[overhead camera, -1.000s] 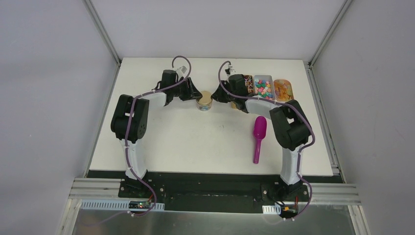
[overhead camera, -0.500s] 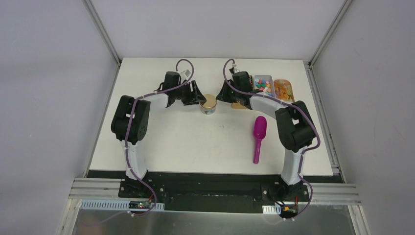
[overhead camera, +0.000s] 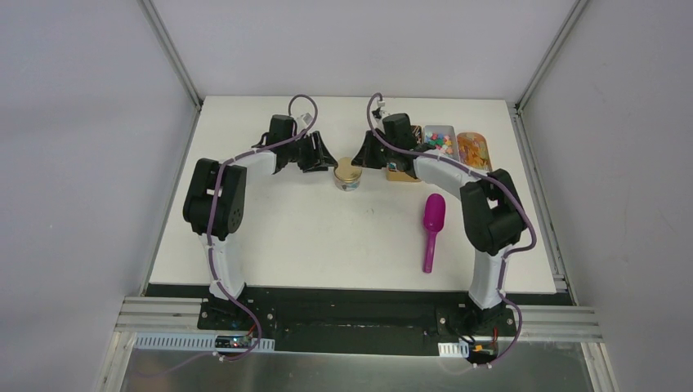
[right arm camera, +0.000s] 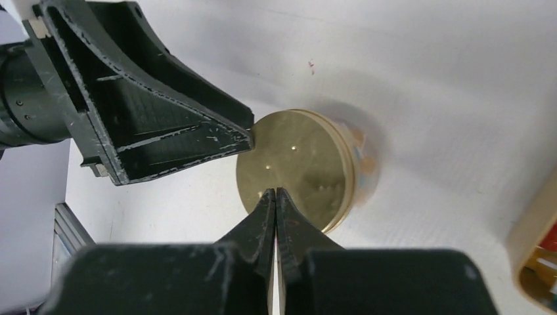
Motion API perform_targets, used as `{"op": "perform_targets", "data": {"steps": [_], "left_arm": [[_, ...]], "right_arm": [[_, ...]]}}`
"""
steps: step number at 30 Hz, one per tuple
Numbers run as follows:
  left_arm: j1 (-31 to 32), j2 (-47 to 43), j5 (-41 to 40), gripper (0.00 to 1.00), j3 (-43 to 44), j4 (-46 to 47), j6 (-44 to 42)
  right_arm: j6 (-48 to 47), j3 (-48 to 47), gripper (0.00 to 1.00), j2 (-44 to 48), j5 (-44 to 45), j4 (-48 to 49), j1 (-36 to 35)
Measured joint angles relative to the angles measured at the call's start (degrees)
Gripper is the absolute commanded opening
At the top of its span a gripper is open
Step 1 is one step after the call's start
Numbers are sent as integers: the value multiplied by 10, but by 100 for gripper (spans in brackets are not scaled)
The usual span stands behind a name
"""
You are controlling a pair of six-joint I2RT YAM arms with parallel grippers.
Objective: Pack the candies
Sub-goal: Screw the bottle lid onto the packing bottle.
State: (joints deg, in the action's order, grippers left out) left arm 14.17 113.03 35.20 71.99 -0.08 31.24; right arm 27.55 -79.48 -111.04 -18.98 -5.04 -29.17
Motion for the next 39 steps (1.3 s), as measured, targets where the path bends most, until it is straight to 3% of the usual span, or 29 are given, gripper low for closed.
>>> {"op": "perform_targets", "data": {"steps": [6,14,19,27,39], "left_arm": [[0,-1,16,40,-24,27,0],[0,-18,28,39,-85,111,21],[0,-18,38,37,-106,153,39],[0,-27,44,39,-118,164,55],[0,-44,16,53,-84,52,37]], "right_arm": [[12,45,0,-2,12,31,-23],[71,207,0,43,25,242,-28],[82,239,0,53,42,289,-28],[77,218,4,58,54,245,-27],[30,112,32,66,56,43,-21]]}}
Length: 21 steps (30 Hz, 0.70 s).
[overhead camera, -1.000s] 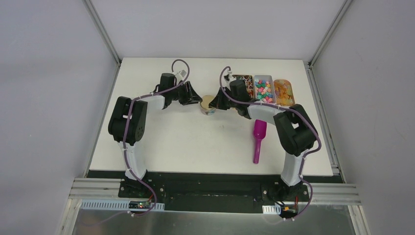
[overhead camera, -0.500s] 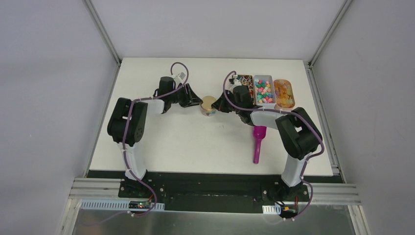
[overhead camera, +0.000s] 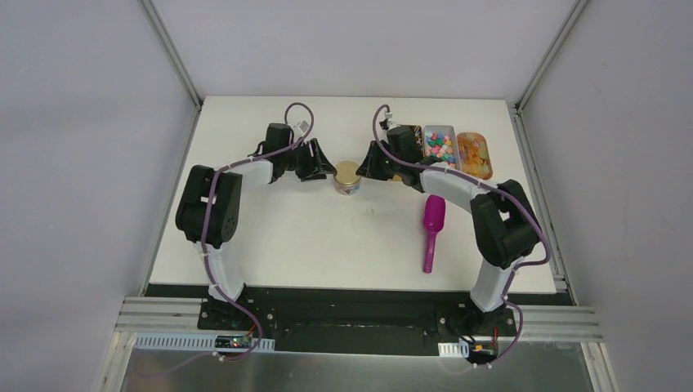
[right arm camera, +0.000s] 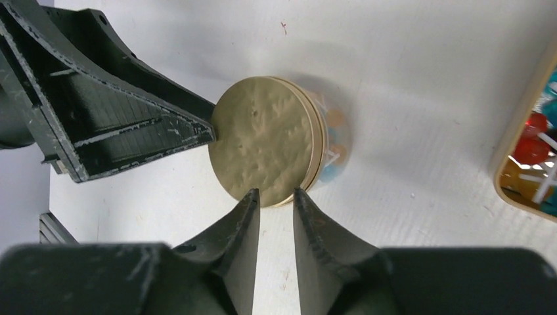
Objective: Pack the candies
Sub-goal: Screw the bottle lid onto the packing bottle.
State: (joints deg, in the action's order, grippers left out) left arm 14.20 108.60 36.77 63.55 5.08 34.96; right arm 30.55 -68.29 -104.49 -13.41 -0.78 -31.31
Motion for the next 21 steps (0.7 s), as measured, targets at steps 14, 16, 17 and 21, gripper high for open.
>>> {"op": "perform_targets", "data": {"steps": [14,16,17,21], "left_arm": [[0,-140,-63,82,51,-140,-70],[0,-175,-71,96,58,-155,-83],[0,-191,-77,99,63,-163,-90],[0,-263,-96,99,76,-190,-118]], "right_arm": [[-84,-16,100,224,61,-145,1],[-103,-16,100,262,76,-167,1],[-112,-16,100,278,84,-177,1],[-138,-15,100,341,117,-224,1]]}}
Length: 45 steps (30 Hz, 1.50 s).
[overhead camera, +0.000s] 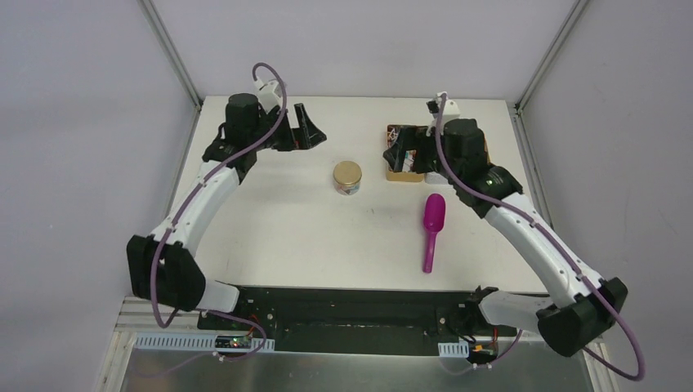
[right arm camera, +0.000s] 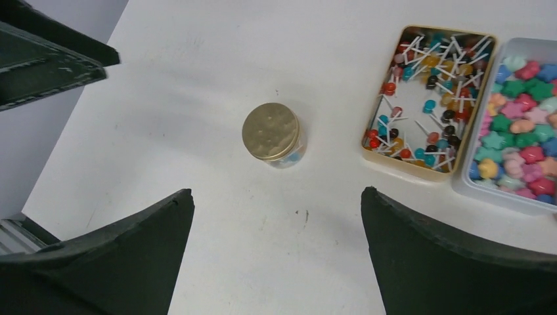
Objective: Pack the candies
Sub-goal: Reset both arms
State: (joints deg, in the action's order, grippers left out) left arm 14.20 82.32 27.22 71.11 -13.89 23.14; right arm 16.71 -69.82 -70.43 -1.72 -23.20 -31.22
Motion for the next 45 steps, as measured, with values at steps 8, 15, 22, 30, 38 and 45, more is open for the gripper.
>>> {"op": "perform_targets", "data": {"steps": [8,15,22,30,38,45], "left_arm": [[0,-179,-16,99,-26,-19,-38],[0,-346,-33,99,-136,-21,-47],[0,-447,-48,99,-213,-49,-42],[0,-495,-60,99,-245,-66,-32],[0,-497,-63,99,-249,-82,-31],[0,-498,-64,99,-248,-83,-31]], "right_arm": [[-10,60,100,168,58,-30,0],[15,147,100,302,81,-44,0],[38,199,100,384,81,-68,0],[55,219,100,435,81,-88,0],[63,219,100,438,84,-98,0],[67,219,100,439,86,-97,0]]}}
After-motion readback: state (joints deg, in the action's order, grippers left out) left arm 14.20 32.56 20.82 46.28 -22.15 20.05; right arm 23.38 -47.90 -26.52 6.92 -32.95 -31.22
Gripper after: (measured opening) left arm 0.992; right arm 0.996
